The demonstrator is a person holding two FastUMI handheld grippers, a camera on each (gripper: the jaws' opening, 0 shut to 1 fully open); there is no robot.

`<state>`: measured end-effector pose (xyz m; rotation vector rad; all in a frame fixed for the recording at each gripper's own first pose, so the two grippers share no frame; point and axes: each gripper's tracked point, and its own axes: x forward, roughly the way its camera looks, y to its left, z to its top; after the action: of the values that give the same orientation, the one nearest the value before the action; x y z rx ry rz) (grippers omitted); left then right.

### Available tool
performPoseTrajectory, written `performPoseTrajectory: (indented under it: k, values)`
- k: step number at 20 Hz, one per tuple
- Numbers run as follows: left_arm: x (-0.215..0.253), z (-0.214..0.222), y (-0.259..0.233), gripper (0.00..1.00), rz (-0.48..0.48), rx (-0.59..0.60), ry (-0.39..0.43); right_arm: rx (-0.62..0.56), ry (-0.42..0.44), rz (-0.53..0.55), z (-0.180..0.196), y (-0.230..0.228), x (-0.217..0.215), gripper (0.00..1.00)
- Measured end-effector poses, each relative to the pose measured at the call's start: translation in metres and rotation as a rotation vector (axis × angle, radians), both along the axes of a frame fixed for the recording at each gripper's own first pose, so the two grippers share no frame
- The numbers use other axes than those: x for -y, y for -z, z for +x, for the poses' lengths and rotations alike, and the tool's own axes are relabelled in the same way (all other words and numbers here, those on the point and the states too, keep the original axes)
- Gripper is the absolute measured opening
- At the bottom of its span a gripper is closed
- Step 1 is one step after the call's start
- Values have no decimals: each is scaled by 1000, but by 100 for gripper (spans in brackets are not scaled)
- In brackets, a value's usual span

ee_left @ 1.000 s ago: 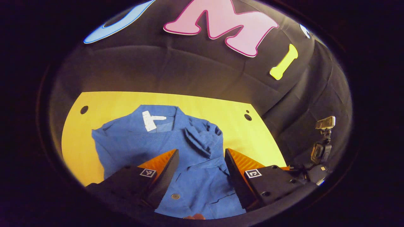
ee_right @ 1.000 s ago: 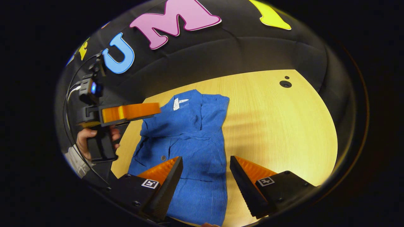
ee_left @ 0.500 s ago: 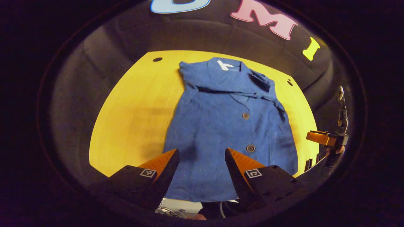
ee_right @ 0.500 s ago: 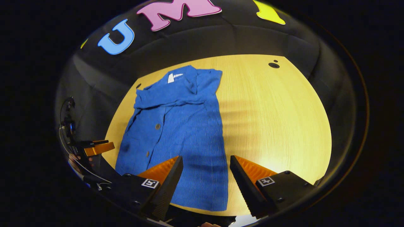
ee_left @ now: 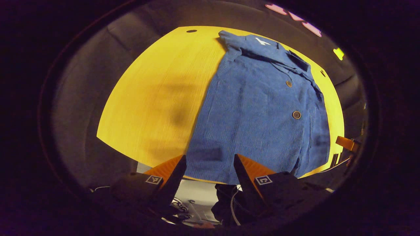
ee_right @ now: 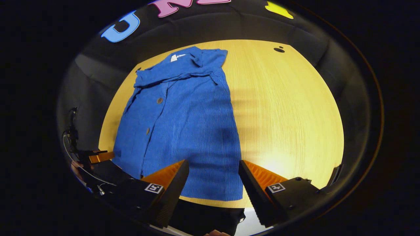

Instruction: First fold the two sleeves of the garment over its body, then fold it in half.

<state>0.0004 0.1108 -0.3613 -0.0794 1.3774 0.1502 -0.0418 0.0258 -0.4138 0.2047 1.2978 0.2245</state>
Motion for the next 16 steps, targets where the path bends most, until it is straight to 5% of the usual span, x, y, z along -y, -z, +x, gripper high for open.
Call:
performPoseTrajectory:
  k: [8,16]
  values:
    - [-18,2,15,85,73,-63,37,-108,-33,-94,-38,28,14,99]
    - [-14,-1,26,85,22,-101,33,-170,-75,-196,-47,55,31,99]
